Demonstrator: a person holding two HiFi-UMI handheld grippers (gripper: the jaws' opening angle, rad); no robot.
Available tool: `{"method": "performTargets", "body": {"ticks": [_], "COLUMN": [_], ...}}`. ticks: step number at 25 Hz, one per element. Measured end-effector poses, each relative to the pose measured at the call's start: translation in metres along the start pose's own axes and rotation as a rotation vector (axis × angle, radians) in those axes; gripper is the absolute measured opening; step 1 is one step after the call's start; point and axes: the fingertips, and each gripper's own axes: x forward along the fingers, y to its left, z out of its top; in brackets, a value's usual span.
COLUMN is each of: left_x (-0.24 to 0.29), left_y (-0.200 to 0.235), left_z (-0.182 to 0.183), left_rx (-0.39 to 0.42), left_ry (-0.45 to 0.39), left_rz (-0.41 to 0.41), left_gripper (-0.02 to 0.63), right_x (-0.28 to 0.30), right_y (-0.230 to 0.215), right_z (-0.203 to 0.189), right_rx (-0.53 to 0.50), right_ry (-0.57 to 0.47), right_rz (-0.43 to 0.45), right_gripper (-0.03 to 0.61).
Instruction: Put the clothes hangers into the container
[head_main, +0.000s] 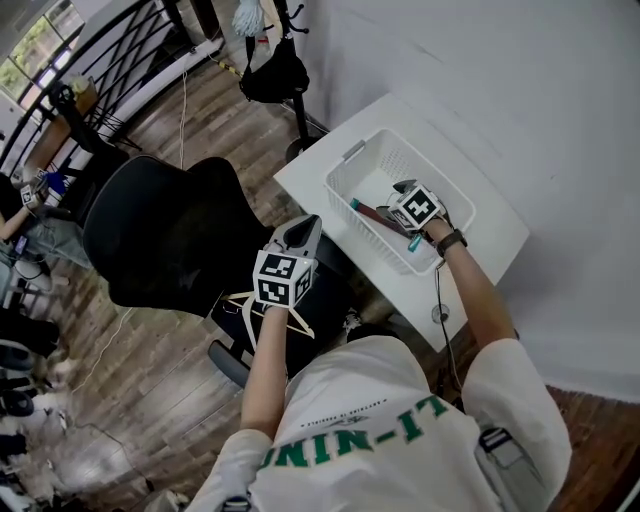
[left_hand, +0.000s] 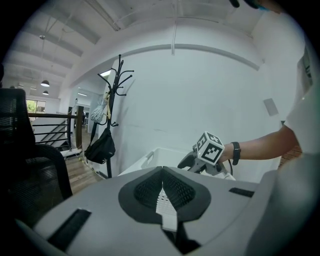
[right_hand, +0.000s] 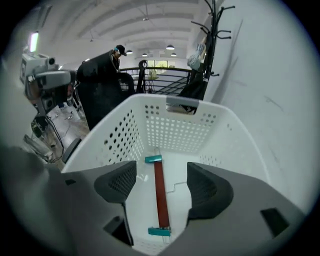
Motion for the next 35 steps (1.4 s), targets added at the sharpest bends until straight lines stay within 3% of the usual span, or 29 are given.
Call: {"method": "performTargets", "body": {"ticks": [7,14,23,35], "left_x": [-0.046,-0.108,-0.178,-0.257], "left_y": [0.019,0.05,0.078,0.126], "left_z": [0.004,-0.002,-0.033,-0.085], "left_rx": [-0.001,-0.038,-0.106,-0.212], "left_ry": [-0.033,-0.069,-0.09,-0.068], "left_rz": [0.086,0.204,0.342,0.511], "left_gripper": [0.015,0.014,0.015,0.014], "right_x": [-0.057,-0.072,-0.047,0.006], "right_y": [0.038,0.107,0.207,0.34], "right_z": [0.081,0.14,0.18,0.19], "right_rx": [-0.044,-0.171,-0.324,-0.503], "right_ry": [-0.224,-0.304,-0.275,-0.199], "right_rz": [0.038,0.104,0.244,0.442], "right_gripper": [0.311,0.311,0.311,0.313]}}
